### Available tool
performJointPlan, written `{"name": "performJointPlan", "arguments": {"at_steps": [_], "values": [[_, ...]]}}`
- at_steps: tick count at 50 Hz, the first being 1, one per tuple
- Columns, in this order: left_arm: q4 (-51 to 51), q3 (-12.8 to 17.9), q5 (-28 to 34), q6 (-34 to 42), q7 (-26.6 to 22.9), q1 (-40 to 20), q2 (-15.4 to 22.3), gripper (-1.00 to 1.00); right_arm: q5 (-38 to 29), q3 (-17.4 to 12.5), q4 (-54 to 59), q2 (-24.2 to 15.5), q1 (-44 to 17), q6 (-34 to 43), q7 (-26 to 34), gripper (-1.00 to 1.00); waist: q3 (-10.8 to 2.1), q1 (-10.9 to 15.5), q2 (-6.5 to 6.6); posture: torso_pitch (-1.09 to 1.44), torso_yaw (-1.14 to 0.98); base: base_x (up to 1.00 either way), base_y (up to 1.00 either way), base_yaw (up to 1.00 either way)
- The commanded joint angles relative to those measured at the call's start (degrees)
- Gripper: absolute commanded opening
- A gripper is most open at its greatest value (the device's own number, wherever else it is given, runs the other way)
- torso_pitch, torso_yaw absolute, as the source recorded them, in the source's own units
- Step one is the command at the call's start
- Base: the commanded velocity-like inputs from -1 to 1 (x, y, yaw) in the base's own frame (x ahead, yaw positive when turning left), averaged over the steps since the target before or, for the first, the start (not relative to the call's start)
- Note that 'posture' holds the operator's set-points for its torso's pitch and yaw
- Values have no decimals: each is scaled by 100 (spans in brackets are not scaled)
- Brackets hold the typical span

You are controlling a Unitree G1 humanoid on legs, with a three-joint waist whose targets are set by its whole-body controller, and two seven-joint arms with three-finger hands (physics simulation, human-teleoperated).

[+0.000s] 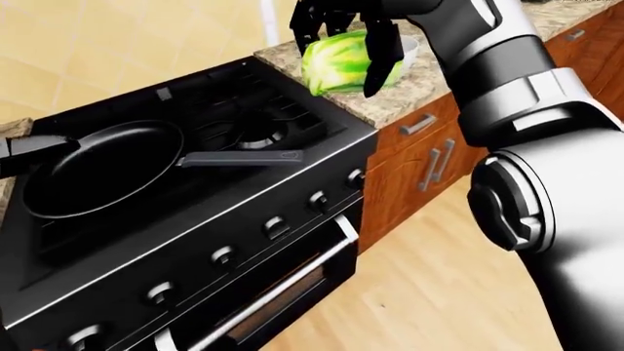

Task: Pick the zucchini from the pan and place it in the bowl.

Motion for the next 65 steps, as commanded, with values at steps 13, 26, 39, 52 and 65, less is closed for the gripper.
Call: {"name": "performJointPlan", "arguments": {"at_steps": [13, 26, 39, 52, 65], "values": [[-124, 32, -14, -108, 26, -49, 79, 100, 71, -58, -210, -72, -219, -36, -125, -100, -319, 8, -736, 0, 0, 0, -32, 0], [-128, 41, -17, -107, 22, -49, 78, 100, 73, -58, -211, -72, -206, -32, -121, -100, -159, -48, 75, 0, 0, 0, -32, 0], [-159, 66, -59, -72, 47, -54, 109, 100, 63, -56, -212, -76, -218, -22, -96, -100, -227, -62, -576, 0, 0, 0, -32, 0], [-151, 63, -54, -87, 39, -43, 102, 100, 75, -61, -218, -73, -202, -8, -87, -100, -146, -15, -2, 0, 0, 0, -33, 0], [-141, 56, -36, -109, 24, -35, 84, 100, 85, -64, -229, -76, -178, -17, -75, -100, -221, -58, -666, 0, 0, 0, -31, 0]]}}
